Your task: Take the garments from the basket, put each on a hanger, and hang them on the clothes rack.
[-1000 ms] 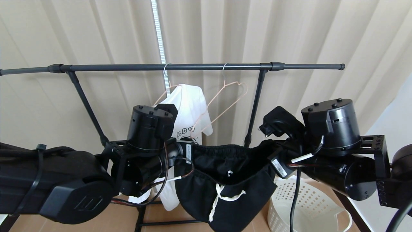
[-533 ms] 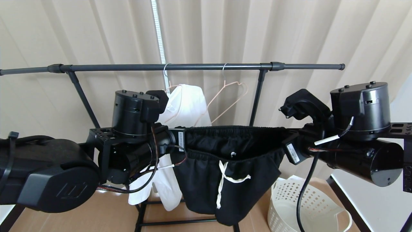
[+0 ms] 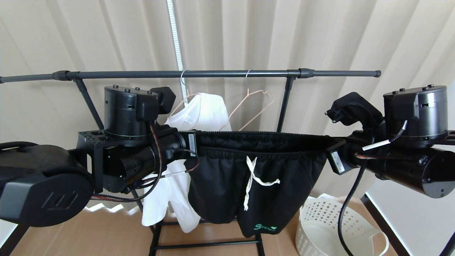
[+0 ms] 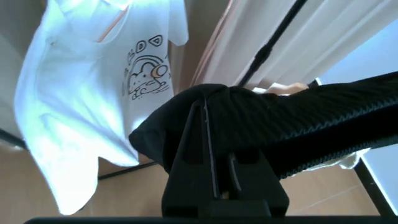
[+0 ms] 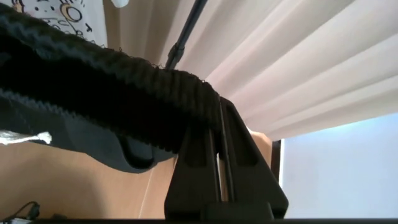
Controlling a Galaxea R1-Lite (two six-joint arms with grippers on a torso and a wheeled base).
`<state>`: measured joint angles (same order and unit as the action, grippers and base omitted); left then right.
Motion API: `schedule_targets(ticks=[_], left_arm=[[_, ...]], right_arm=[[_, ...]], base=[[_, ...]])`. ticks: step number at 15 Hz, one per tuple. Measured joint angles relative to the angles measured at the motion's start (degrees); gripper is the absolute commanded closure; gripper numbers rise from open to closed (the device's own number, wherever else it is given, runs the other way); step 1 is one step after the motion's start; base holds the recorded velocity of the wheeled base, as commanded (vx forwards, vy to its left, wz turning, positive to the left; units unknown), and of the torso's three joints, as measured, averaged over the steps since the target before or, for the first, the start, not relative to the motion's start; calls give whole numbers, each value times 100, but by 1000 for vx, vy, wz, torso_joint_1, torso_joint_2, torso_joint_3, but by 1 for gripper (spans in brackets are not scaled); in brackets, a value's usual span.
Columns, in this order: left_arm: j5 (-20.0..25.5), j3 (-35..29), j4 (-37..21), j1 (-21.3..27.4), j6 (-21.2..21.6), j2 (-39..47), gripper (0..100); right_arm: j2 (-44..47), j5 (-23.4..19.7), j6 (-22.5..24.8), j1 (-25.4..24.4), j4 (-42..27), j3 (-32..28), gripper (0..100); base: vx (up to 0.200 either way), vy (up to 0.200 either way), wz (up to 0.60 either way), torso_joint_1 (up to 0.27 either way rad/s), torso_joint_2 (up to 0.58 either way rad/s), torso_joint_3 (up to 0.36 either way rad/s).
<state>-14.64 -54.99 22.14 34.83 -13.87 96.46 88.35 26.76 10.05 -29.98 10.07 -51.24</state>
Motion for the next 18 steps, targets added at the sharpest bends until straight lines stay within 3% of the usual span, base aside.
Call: schedule_targets(ticks=[4, 9, 10, 13, 18], left_arm=[[329, -813, -38, -5, 5, 255, 100], [492, -2444, -703, 12, -2, 896, 100], [503, -2717, -775, 20, -5, 1035, 100], [589, -3288, -987, 59, -6, 1363, 100], [706, -3515, -1007, 94, -11, 1574, 100]], right_arm=[[-277, -361, 471, -384, -644, 386, 100], [-880, -686, 555, -1635, -1642, 518, 100], [-926, -708, 378, -1944, -1674, 494, 100], [-745, -730, -729, -2765, -1693, 227, 100], [-61, -719, -2146, -3510, -1282, -364, 100]], base=[[0, 0, 0, 0, 0, 0], [0, 0, 0, 0, 0, 0], [0, 0, 0, 0, 0, 0], [0, 0, 0, 0, 0, 0], [0, 0, 0, 0, 0, 0]])
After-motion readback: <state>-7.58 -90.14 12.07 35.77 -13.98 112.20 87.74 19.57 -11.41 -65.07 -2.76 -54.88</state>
